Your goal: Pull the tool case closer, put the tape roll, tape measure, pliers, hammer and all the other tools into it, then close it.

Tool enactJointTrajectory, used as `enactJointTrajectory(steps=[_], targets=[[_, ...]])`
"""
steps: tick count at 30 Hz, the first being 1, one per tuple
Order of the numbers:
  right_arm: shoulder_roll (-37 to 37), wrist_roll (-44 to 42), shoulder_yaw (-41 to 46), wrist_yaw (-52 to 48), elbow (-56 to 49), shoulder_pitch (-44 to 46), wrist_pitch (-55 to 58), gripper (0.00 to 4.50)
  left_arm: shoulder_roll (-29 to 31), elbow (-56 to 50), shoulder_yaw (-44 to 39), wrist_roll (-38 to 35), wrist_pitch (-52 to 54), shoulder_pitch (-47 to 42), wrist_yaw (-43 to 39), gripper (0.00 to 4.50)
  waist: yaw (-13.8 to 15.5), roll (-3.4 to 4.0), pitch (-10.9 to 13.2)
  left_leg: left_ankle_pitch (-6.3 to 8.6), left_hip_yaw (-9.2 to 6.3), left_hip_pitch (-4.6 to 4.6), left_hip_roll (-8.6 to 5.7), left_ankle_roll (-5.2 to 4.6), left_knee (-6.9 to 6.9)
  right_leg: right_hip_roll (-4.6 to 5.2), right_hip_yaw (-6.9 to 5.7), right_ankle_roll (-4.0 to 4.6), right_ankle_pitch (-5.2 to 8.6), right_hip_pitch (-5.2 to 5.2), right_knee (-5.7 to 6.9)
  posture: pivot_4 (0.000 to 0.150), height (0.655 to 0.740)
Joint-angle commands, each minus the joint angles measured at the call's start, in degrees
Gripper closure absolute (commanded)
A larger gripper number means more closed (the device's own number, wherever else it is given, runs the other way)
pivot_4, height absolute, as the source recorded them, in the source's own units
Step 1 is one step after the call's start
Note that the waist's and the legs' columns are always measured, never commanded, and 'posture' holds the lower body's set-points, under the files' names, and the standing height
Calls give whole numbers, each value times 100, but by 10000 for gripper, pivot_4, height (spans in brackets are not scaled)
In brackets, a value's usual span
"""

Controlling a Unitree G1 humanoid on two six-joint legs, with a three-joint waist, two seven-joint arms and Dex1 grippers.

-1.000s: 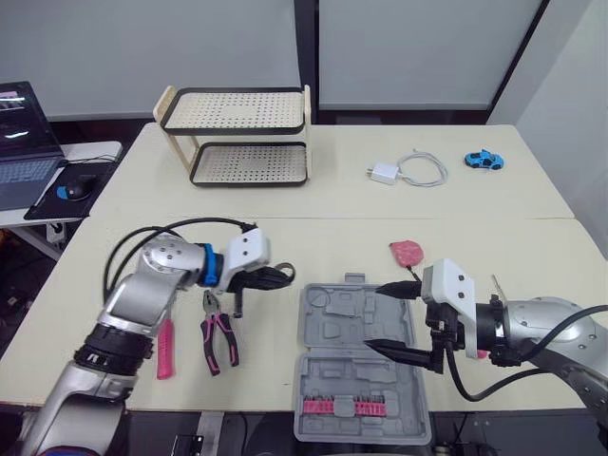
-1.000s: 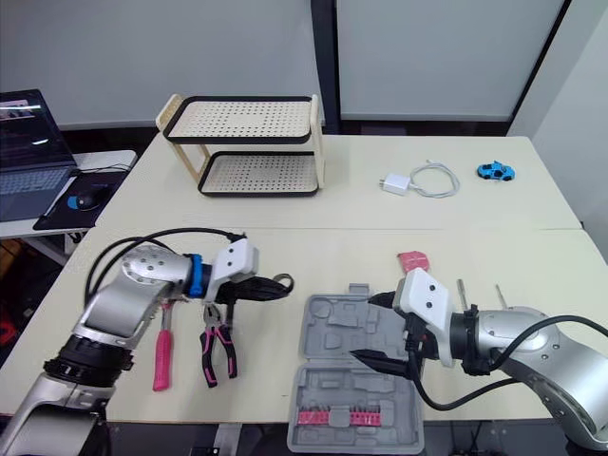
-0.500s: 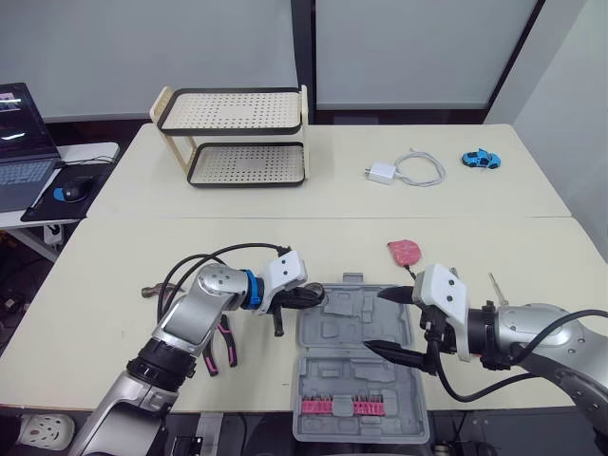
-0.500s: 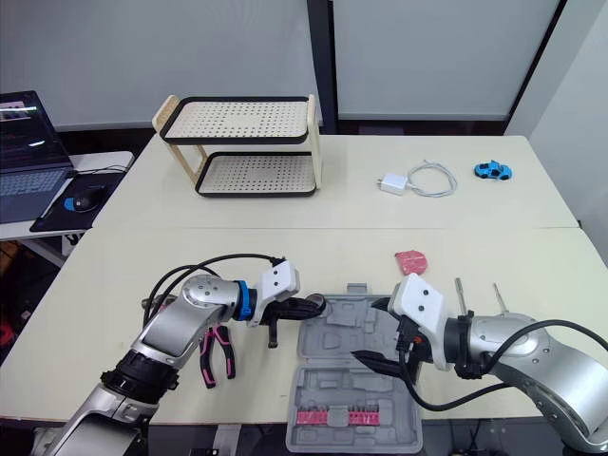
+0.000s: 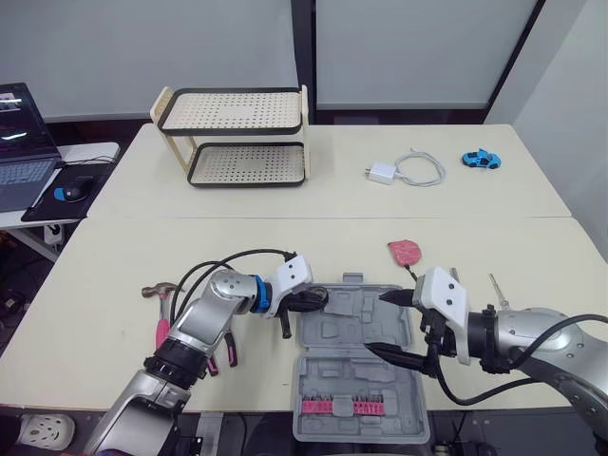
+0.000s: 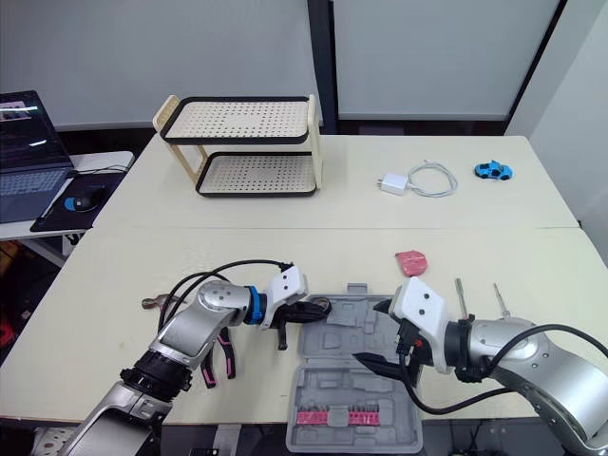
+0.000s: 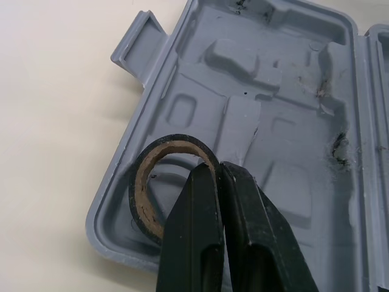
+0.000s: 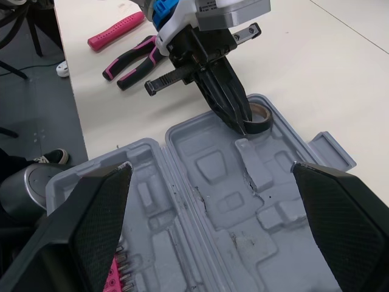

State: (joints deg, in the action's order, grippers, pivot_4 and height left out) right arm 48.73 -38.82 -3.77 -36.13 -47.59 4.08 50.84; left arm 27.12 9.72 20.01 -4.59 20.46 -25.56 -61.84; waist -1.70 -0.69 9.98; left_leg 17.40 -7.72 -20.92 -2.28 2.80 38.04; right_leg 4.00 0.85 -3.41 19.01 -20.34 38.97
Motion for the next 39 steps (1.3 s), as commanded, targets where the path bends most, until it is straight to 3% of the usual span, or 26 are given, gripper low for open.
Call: enactJointTrajectory(steps=[1, 14, 15, 24, 32, 39], targets=[[-11, 59, -5, -9, -196, 2, -119, 0, -67, 48, 51, 69, -140, -86, 27, 44811, 1, 0, 0, 0, 0, 0, 0, 0, 0, 0, 0, 0, 0, 0, 0, 1500, 7400], [-9, 125, 56, -29, -233, -83, -144, 0, -157, 59, 15, 25, -88, -121, -92, 44811, 5, 0, 0, 0, -1, 0, 0, 0, 0, 1, 0, 0, 0, 0, 0, 1500, 7400], [1, 125, 70, -35, -239, -92, -142, 0, -138, 6, -14, -9, -44, -133, -113, 39874, 5, 0, 0, 0, -1, 0, 0, 0, 0, 1, 0, 0, 0, 0, 0, 1500, 7400], [57, 123, 193, -59, -258, -165, -150, 0, 291, -852, -394, -425, 428, -215, -389, 12425, 2, -1, 0, 0, -1, 0, 1, 0, 0, 1, 0, 0, 0, 0, 0, 1500, 7400], [89, 145, 248, -113, -218, -179, -175, 0, 719, -1022, -451, -569, 495, -143, -633, 12425, 4, -1, 1, 0, -1, 1, 1, 0, -1, 1, 0, 0, 0, 1, -1, 1500, 7400], [63, 199, 215, -132, -204, -157, -216, 0, 471, -707, -607, -797, -133, -2, -692, 12425, 3, -1, 1, 0, -1, 0, 3, 0, -1, 2, 1, 0, 0, 1, -1, 1500, 7400]])
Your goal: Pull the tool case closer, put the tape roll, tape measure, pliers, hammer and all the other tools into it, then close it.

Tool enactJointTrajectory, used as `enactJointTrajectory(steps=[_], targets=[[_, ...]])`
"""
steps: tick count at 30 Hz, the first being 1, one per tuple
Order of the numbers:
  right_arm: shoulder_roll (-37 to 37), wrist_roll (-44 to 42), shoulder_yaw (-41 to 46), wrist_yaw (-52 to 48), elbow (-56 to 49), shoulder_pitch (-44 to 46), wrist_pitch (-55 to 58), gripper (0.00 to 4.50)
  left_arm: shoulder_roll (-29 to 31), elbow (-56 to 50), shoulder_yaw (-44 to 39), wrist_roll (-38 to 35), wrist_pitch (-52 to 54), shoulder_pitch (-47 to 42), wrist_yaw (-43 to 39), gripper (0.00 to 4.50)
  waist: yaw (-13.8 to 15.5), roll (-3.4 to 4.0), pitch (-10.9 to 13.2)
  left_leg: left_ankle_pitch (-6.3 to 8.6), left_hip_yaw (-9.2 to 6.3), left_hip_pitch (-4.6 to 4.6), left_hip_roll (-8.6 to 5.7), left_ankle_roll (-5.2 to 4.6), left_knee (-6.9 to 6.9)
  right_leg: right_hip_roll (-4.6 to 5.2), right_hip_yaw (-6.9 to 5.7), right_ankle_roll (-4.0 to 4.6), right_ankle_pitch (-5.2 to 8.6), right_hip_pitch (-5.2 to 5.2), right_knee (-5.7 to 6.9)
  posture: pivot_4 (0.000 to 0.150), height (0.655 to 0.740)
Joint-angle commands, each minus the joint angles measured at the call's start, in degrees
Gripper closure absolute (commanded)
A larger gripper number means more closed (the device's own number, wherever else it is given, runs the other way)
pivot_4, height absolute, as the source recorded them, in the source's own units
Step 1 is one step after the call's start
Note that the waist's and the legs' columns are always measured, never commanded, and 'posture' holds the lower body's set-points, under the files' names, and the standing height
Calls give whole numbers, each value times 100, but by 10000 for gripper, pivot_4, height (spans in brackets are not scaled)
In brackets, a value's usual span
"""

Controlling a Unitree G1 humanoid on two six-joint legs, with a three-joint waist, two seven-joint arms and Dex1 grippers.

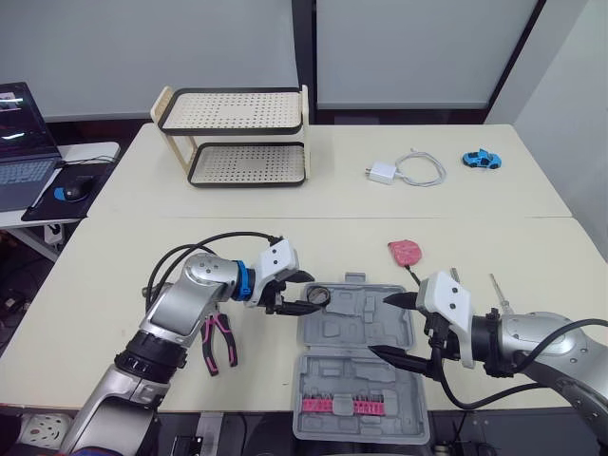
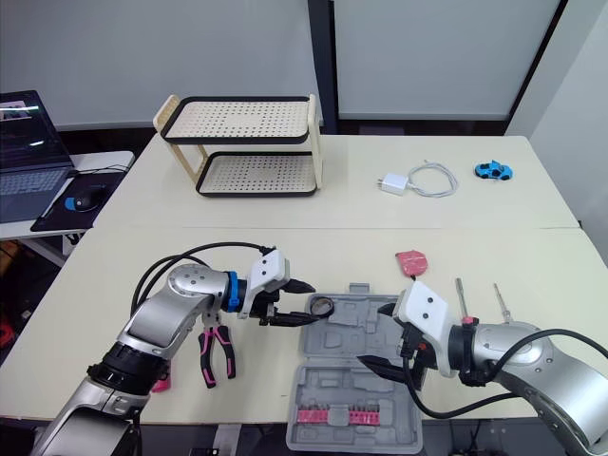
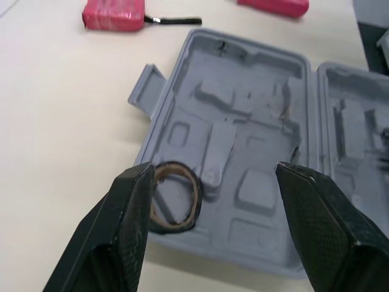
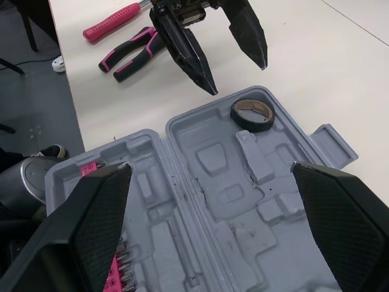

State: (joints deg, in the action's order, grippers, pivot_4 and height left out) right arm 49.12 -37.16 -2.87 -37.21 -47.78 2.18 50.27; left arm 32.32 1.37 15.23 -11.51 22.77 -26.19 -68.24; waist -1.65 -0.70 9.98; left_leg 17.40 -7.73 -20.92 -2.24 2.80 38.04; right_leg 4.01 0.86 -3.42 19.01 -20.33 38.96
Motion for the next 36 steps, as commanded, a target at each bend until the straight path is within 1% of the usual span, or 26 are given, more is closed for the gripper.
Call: enactJointTrajectory(steps=[1, 3, 4, 6, 9, 23, 27, 34, 36], targets=[[15, 47, 111, -17, -181, 36, -172, 0, -82, 232, -115, -99, -445, 65, -56, 12425, -5, 0, 0, 0, 0, 0, 0, 0, 0, 0, 0, 0, 0, 0, 0, 1500, 7400], [-3, 60, 92, 2, -177, 51, -192, 0, -142, 417, -102, -93, -597, 35, -73, 12425, -4, 0, 0, 0, 0, 1, -2, 0, 0, 0, 0, 0, 0, 0, 0, 1500, 7400], [-14, 63, 85, 14, -176, 59, -202, 0, -191, 517, -100, -84, -667, -1, -57, 14156, -2, -1, 0, 0, -1, 0, -2, 0, 0, 0, -2, 0, 0, 0, 0, 1500, 7400], [-26, 66, 73, 26, -171, 75, -217, 0, -271, 716, -73, -50, -821, -80, -46, 17962, 0, -1, 0, 0, 0, 0, -2, 0, 0, 0, -1, 0, 0, 0, 0, 1500, 7400], [-40, 62, 62, 37, -168, 97, -216, 0, -359, 965, 3, 32, -1014, -171, -75, 26910, 1, -3, 1, 0, 0, -1, -3, 0, 1, 1, -2, 0, 0, 0, -1, 1500, 7400], [-118, 34, 15, 134, -169, 190, -180, 0, -705, 1915, 141, 404, -1712, -410, -93, 26910, 0, -3, 2, 0, 0, 0, -7, 0, 1, 1, -3, 0, 0, 1, 0, 1500, 7400], [-117, 13, 32, 150, -202, 161, -159, 0, -814, 1949, 48, 289, -1659, -451, -143, 26910, 0, -3, 2, 0, 0, 0, -7, 0, 1, 1, -3, 0, 0, 0, 0, 1500, 7400], [-120, 15, 31, 171, -200, 162, -167, 0, -858, 2058, 51, 326, -1655, -456, -96, 26910, -4, -3, 2, 0, 0, 0, -6, 0, 1, 0, -3, 0, 0, 0, 0, 1500, 7400], [-127, 17, 31, 177, -202, 167, -173, 0, -887, 2127, 44, 340, -1711, -473, -63, 30534, -3, -3, 2, 0, 0, 0, -7, 0, 1, 0, -3, 0, 0, 0, 0, 1500, 7400]])
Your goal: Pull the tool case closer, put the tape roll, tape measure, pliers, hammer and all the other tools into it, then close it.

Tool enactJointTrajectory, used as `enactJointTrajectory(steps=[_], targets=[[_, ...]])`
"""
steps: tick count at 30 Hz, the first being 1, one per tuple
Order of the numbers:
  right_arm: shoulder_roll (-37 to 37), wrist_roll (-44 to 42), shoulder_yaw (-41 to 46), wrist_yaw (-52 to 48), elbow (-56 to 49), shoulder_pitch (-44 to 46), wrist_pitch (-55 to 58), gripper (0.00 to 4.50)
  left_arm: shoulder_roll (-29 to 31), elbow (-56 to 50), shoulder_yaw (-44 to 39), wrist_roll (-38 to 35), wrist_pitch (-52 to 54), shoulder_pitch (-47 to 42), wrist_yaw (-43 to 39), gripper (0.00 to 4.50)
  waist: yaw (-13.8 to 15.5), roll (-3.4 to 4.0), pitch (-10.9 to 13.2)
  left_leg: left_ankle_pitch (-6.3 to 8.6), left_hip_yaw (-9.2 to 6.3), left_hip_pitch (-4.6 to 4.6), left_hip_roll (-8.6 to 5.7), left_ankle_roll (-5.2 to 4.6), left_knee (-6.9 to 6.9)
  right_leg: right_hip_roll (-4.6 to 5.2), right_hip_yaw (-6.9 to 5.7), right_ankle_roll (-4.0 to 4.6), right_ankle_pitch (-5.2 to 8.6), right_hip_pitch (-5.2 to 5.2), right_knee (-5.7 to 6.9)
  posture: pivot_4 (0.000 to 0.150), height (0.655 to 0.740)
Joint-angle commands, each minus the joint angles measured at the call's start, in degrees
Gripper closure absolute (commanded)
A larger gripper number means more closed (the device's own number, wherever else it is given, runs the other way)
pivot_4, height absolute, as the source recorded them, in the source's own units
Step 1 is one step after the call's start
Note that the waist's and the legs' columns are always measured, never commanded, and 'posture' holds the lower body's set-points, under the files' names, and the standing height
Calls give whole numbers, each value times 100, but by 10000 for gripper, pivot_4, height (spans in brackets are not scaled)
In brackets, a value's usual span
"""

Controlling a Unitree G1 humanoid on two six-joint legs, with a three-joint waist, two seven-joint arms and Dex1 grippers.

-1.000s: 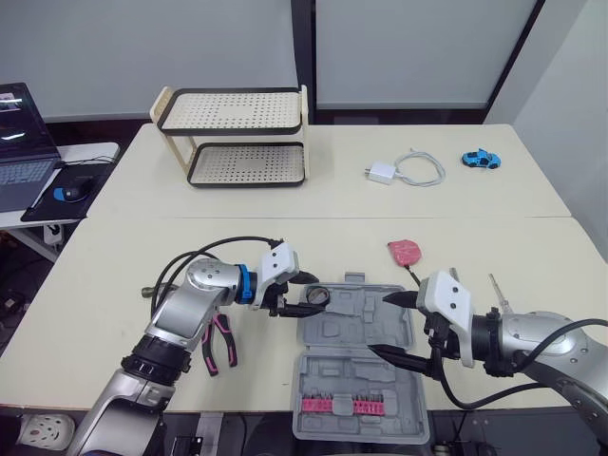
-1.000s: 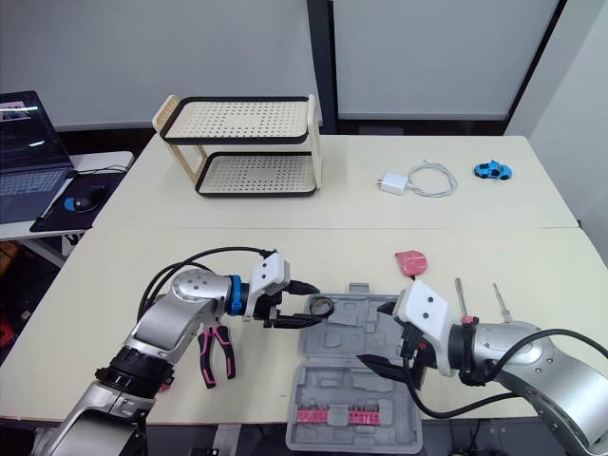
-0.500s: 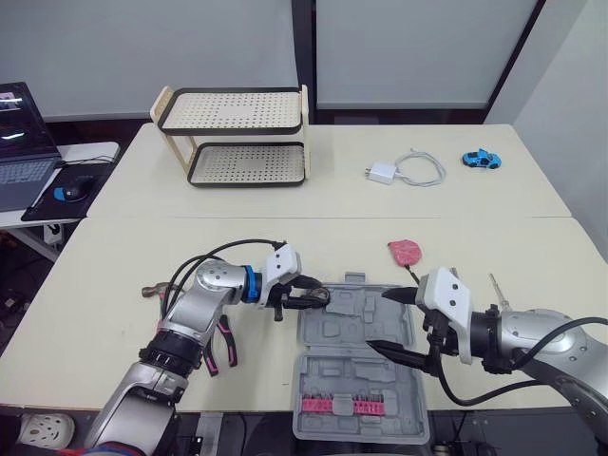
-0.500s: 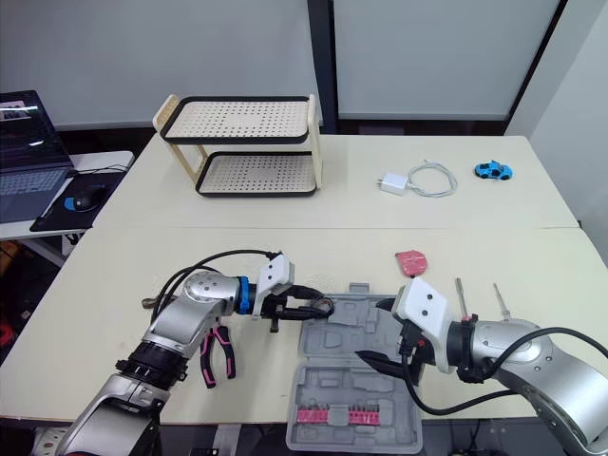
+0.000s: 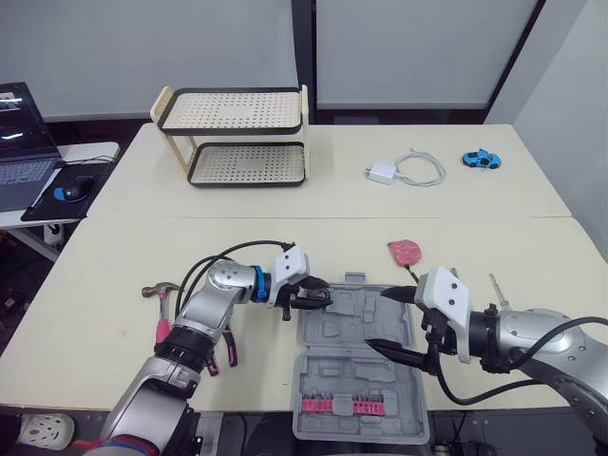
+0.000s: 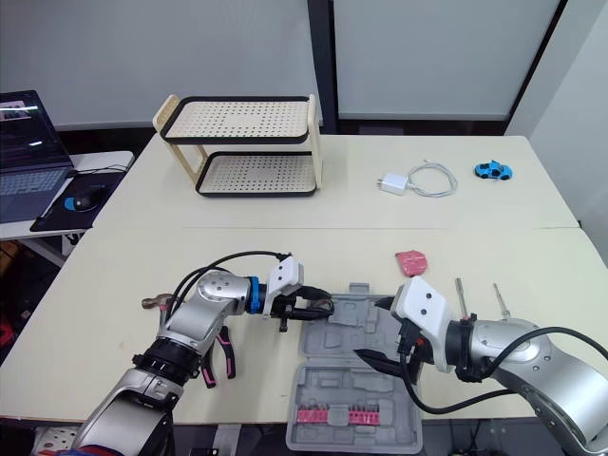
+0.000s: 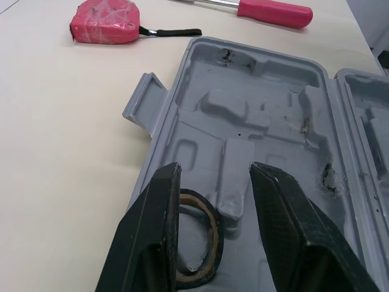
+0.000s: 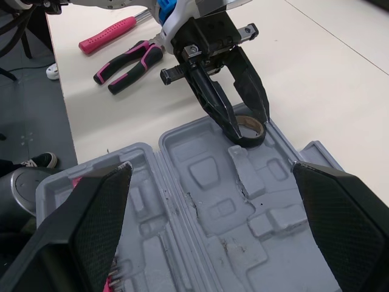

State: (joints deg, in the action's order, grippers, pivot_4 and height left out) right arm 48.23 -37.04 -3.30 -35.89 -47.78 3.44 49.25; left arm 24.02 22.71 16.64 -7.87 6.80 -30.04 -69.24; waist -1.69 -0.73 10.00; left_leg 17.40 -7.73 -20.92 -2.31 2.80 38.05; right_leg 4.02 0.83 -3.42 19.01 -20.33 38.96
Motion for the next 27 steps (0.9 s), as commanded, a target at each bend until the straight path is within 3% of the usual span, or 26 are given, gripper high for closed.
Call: enactJointTrajectory(steps=[1, 2, 27], targets=[[-39, 4, 74, 45, -202, 44, -72, 0, -63, 14, -96, -19, -131, -96, 34, 32371, 2, 0, 0, 0, 0, 0, 0, 0, 0, 0, 0, 0, 0, 0, 0, 1500, 7400], [-40, 5, 73, 44, -202, 48, -73, 0, -69, 30, -93, -14, -140, -102, 29, 35521, 2, 0, 0, 0, 0, 0, 0, 0, 0, 0, 0, 0, 0, 0, 0, 1500, 7400], [-6, -11, 107, 63, -250, -16, -89, 0, -316, 1447, 58, 562, -920, -121, 276, 35521, 4, -3, -7, 0, -1, 8, -2, -1, 1, 0, -2, 0, 0, 8, 1, 1500, 7400]])
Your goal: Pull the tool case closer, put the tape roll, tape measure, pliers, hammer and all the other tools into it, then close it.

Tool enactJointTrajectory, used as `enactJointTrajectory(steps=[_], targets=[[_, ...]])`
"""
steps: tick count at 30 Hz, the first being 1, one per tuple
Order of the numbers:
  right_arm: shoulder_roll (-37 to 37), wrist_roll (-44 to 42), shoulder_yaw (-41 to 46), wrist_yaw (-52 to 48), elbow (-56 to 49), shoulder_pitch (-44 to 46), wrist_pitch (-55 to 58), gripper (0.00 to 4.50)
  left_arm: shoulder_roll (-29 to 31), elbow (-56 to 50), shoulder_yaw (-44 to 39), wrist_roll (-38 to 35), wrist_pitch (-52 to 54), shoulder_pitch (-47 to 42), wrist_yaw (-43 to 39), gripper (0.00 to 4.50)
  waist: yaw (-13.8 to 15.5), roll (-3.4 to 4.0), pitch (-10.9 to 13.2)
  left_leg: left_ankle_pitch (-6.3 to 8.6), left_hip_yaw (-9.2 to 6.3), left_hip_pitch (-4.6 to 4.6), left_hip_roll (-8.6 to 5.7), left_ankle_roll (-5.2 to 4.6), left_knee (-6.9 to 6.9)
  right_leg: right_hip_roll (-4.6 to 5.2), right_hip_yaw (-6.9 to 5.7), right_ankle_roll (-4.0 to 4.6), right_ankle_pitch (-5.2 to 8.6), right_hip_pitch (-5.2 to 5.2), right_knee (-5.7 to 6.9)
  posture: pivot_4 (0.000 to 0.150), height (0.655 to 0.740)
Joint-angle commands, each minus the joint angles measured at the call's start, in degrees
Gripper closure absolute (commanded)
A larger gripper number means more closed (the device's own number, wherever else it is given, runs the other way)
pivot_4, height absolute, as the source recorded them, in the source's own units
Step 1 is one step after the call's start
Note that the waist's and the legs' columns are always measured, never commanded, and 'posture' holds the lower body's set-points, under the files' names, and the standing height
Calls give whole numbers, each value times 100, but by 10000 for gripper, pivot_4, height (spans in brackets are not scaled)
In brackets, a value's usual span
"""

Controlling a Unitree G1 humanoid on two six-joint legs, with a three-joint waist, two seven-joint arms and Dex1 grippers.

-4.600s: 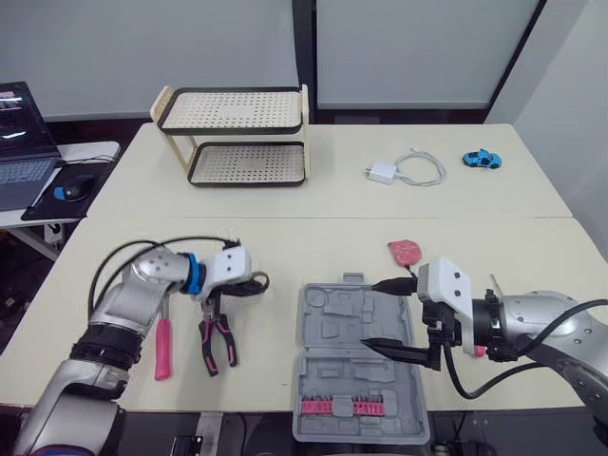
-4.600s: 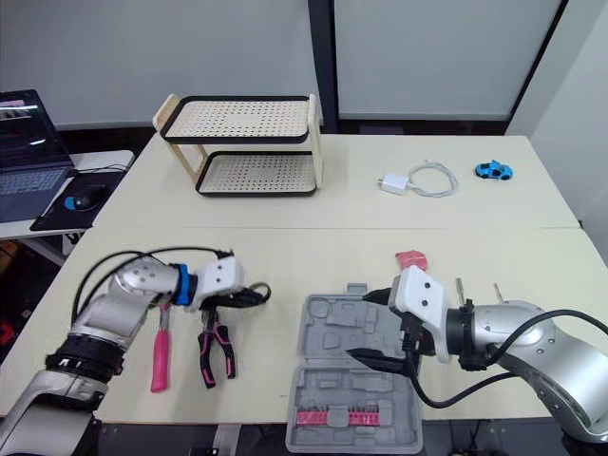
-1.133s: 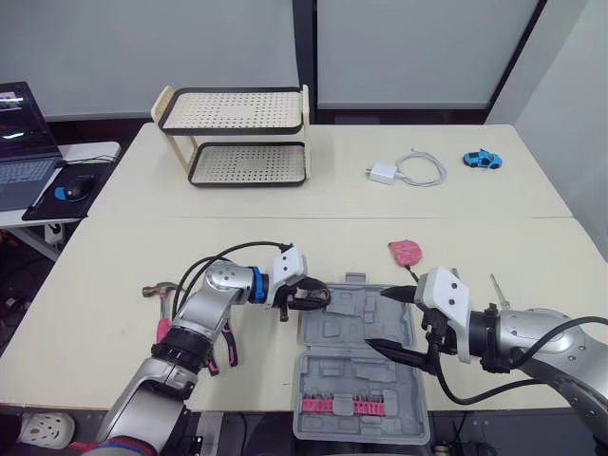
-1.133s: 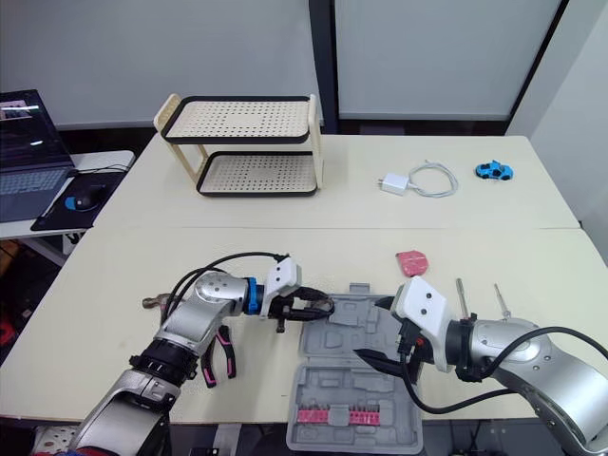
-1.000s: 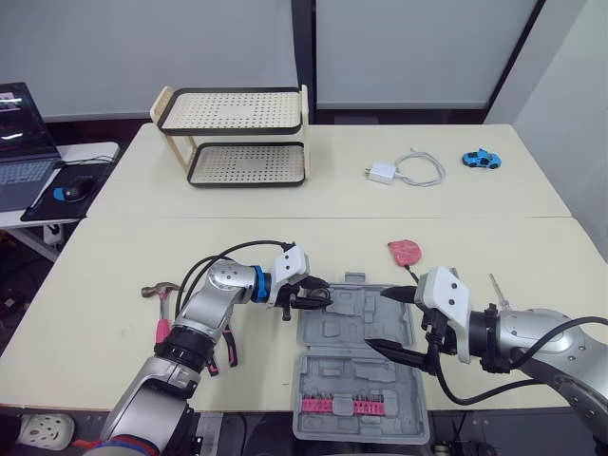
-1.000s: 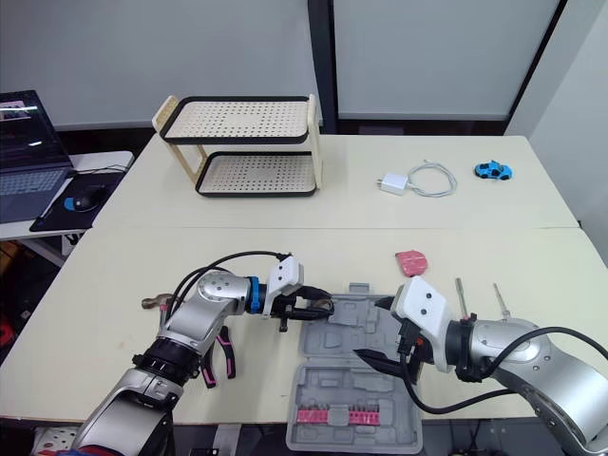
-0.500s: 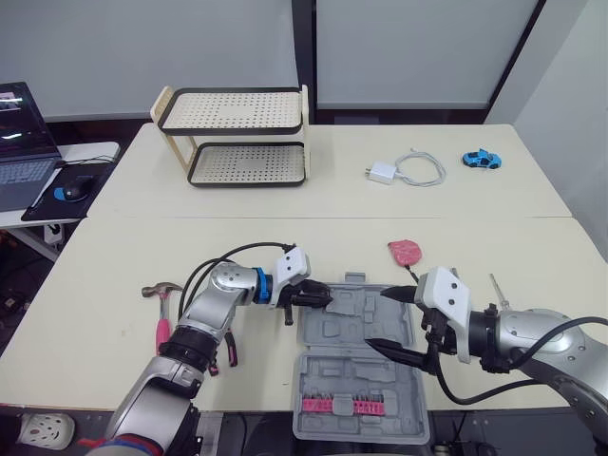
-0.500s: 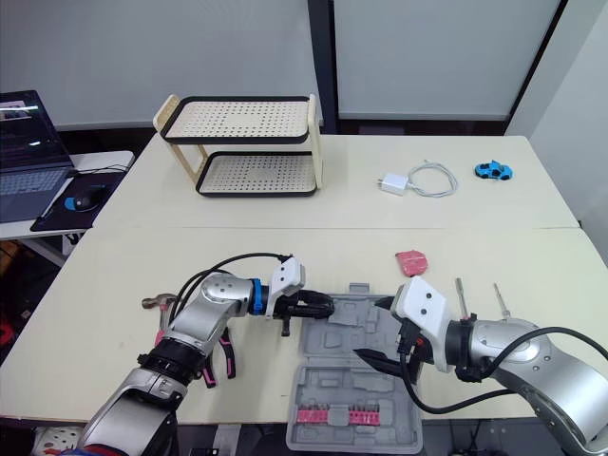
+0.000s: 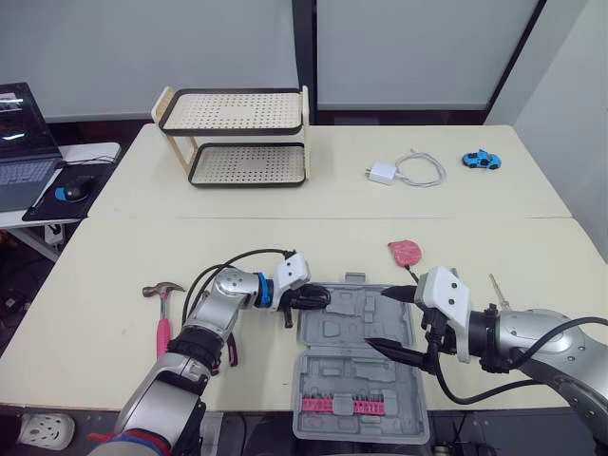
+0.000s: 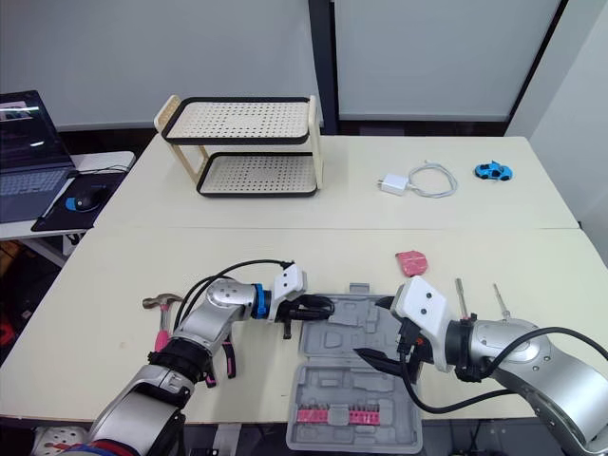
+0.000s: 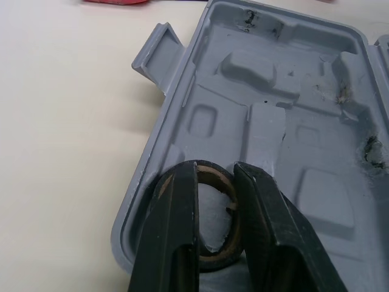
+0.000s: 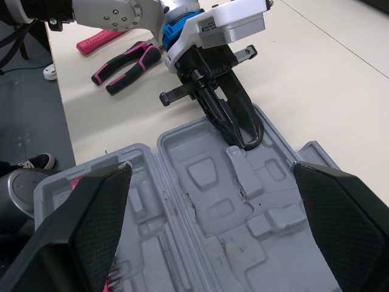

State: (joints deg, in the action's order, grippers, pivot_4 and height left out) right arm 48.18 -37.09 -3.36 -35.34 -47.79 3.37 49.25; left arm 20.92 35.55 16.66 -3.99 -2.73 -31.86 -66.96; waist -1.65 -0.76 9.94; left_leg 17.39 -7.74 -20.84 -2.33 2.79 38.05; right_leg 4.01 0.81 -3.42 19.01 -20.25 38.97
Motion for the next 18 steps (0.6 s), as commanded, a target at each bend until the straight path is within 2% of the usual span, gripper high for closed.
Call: enactJointTrajectory(steps=[1, 6, 10, 14, 18], targets=[[-1, -3, 113, 5, -250, -13, -95, 0, -4, 133, 43, 153, 34, 62, 42, 35521, 0, 0, -1, 0, 0, 0, 0, 0, 0, 0, 0, 0, 0, 0, 0, 1500, 7400], [0, 35, 115, -16, -251, -43, -163, 0, 147, -178, -123, -26, 174, 23, -68, 35521, -6, -1, -1, 0, 0, 0, 0, 0, 0, 0, 0, 0, 0, 0, 0, 1500, 7400], [-40, 34, 153, -21, -233, -41, -261, 0, 416, -885, -380, -359, 627, 58, -219, 35521, -25, -2, 1, 0, 1, -3, 0, 0, 0, -5, 1, 0, 0, -6, 1, 1500, 7400], [-87, -29, 291, 7, -210, -12, -343, 0, 807, -1909, -739, -818, 1346, 186, -334, 35521, -15, -2, 1, 0, -3, -7, 7, 0, -3, -5, 2, 0, 0, -10, 1, 1500, 7400], [6, -115, 841, -42, -201, -146, -400, 0, 1429, -2610, -1352, -1213, 1927, 383, -256, 35521, -18, -3, 3, 0, -2, -8, 12, 0, -2, 4, 6, 0, 0, -9, -2, 1500, 7400]])
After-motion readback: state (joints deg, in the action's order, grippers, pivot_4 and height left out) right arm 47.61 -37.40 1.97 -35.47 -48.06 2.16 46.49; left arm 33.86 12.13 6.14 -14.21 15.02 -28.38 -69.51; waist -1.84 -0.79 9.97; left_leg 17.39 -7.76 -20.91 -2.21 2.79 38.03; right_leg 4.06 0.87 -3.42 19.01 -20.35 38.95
